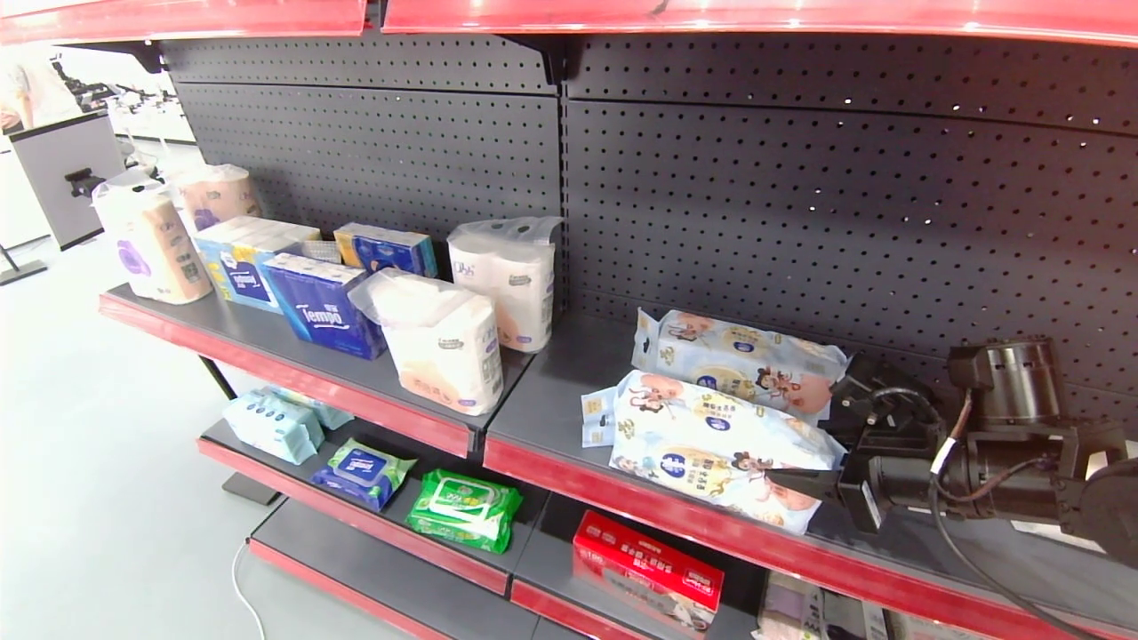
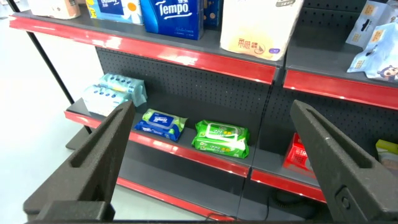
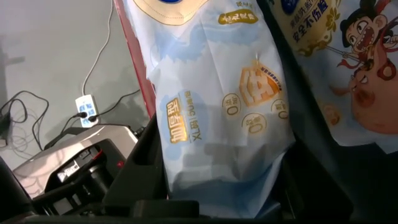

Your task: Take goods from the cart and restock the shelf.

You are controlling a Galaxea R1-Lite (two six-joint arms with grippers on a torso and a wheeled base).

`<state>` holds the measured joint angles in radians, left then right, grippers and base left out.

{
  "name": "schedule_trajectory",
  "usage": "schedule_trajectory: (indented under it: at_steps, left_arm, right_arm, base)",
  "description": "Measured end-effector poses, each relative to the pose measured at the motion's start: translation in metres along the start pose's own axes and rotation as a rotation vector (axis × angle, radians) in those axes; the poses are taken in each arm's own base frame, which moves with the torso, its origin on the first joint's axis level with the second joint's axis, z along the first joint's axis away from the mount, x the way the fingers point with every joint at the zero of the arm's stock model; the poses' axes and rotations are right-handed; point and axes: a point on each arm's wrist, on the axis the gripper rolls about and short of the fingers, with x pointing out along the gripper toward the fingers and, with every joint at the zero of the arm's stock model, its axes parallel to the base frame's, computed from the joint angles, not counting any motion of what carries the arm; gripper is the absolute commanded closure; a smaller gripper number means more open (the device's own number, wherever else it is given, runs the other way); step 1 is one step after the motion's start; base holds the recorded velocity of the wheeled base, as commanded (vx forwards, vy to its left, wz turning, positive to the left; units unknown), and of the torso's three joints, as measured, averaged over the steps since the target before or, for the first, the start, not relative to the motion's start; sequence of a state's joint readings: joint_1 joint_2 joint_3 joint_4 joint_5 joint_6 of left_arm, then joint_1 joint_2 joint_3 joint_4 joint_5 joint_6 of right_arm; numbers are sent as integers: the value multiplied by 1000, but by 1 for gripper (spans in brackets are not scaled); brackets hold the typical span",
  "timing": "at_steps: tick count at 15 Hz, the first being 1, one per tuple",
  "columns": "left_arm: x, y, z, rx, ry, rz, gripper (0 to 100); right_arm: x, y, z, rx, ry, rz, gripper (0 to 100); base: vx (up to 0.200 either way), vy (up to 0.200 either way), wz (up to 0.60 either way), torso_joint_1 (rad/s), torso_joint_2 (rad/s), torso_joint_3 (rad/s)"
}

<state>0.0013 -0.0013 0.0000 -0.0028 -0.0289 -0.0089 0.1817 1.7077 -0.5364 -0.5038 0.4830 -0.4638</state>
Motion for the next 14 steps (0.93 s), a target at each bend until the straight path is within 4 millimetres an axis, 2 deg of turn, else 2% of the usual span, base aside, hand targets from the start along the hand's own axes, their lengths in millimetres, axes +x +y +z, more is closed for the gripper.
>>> schedule_trajectory:
  at_steps: [12, 13, 14]
  left_arm:
    - [0, 0, 0, 0, 0, 0, 0]
    - [0, 0, 0, 0, 0, 0, 0]
    - [0, 0, 0, 0, 0, 0, 0]
  right_arm:
    - [-2, 3, -2, -31, 3, 7, 100]
    - [-2, 3, -3, -32, 5, 8, 0]
    - [-2, 4, -3, -31, 7, 9, 0]
  base:
    - [0, 0, 0, 0, 0, 0]
    - [0, 0, 0, 0, 0, 0]
    - [0, 0, 0, 0, 0, 0]
